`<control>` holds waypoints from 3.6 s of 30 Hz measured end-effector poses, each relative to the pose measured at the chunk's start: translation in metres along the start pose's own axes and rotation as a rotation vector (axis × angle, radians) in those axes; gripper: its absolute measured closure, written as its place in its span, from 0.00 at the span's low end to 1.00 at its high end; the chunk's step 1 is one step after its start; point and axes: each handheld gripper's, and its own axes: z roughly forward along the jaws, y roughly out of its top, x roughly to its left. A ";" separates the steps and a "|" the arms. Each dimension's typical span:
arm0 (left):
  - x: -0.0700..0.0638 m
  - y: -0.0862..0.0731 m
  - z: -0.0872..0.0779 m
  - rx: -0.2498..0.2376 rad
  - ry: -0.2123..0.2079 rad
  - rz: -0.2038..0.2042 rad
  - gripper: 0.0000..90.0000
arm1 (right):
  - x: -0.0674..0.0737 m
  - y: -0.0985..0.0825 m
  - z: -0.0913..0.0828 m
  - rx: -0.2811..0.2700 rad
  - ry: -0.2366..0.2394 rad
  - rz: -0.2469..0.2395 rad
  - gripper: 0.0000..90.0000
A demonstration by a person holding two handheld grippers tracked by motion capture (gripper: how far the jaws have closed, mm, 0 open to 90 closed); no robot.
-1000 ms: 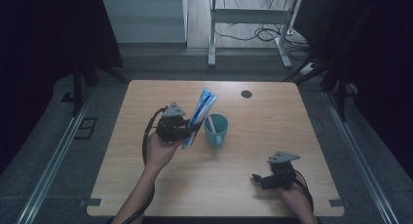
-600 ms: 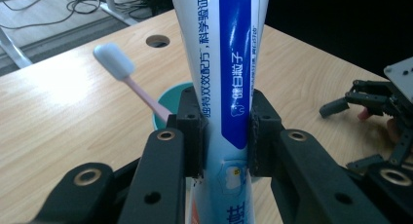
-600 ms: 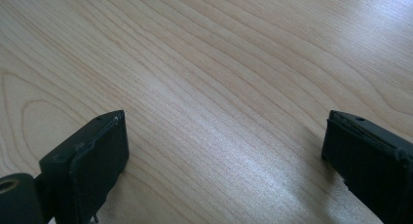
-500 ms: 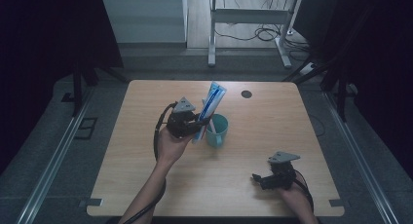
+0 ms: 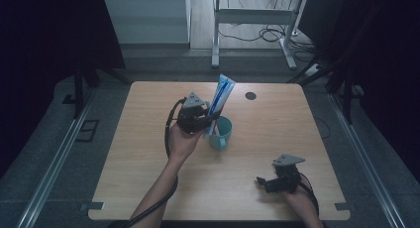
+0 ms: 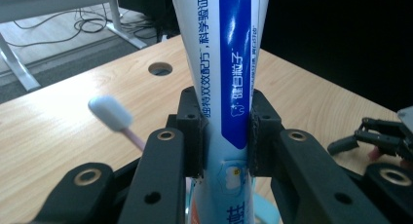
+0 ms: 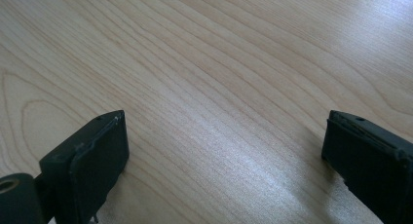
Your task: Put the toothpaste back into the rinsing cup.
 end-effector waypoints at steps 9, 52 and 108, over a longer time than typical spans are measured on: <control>-0.001 0.007 0.014 -0.018 0.008 0.005 0.81 | 0.000 0.000 0.000 0.000 -0.001 0.000 0.03; -0.001 -0.024 0.059 -0.001 0.046 0.000 0.81 | 0.000 0.000 0.000 0.001 -0.001 0.001 0.03; -0.006 -0.043 0.071 0.065 0.082 -0.012 0.77 | 0.000 0.000 0.000 0.000 -0.001 0.002 0.03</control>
